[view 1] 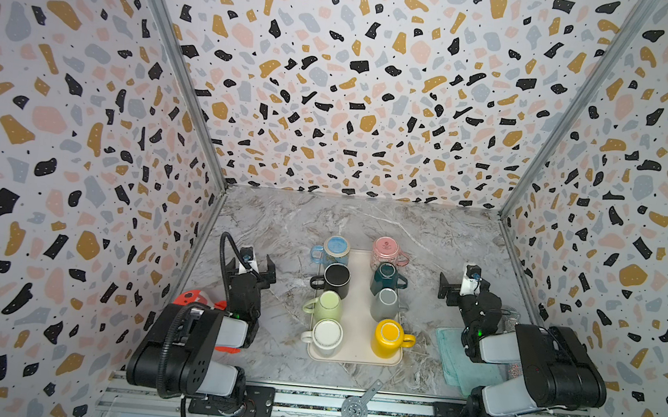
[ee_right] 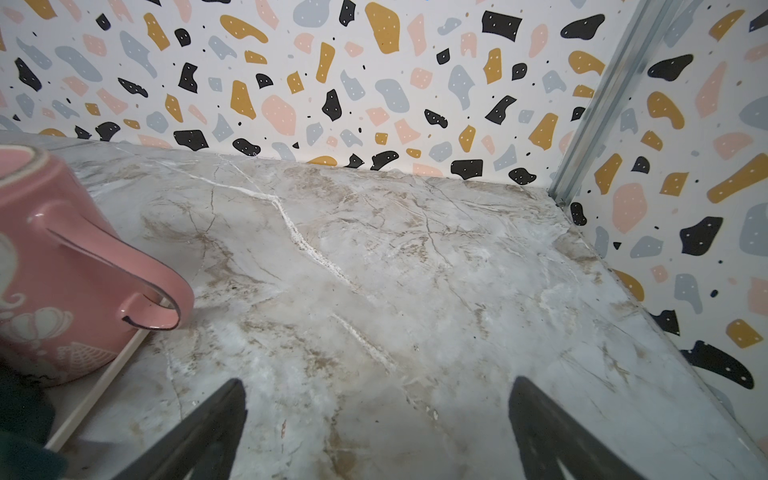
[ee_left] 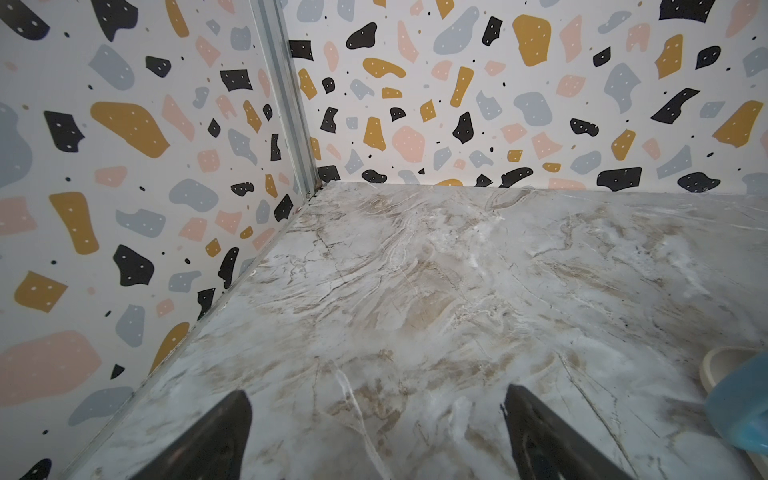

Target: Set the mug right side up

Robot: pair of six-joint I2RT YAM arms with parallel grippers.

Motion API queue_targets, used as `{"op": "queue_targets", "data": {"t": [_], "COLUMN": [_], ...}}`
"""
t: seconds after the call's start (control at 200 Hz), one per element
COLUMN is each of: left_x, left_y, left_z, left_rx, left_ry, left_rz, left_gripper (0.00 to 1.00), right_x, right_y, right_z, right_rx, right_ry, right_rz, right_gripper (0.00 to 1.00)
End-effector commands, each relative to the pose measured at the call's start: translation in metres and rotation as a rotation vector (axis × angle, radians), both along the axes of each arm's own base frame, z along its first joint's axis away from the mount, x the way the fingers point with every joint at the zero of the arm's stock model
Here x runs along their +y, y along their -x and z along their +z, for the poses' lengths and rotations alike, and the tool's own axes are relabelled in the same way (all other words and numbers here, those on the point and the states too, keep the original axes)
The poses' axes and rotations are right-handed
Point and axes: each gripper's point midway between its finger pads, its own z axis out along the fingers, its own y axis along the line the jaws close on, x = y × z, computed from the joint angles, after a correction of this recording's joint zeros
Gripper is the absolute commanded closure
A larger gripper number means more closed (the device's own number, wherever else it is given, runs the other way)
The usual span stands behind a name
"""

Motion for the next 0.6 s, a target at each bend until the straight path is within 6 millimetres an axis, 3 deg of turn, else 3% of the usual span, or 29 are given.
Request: {"op": "queue_targets", "data": {"t": [0.0,0.085,0.39,0.596], "left_x": [0.000,0.000,0.010,-0.004], "left_y": [-0.009,-0.014,0.011,0.020], "left_z": [0.022,0.035,0.103,0.139], "left_rx": [-0.043,-0.021,-0.191,-0.236], "left_ry": [-0.001,0.001,0.205,0.344], "left_rz": [-0.006,-0.001,0.069,-0.006], "left_gripper": [0.06,0.03,0.07,0.07], "right_x": [0.002,0.003,0.015,0.053], "right_y": [-0.012,-0.015,-0.007,0.005], "right_z": [0.019,0.032,0.086,0.109], "right_rx": [0.006,0.008,0.109,0.346], "right_ry": [0.002,0.006,-0.117,-0.361], "right_rz": [0.006,0.007,-0.033,0.039], "right_gripper": [0.01,0.02,0.04,0.20]}}
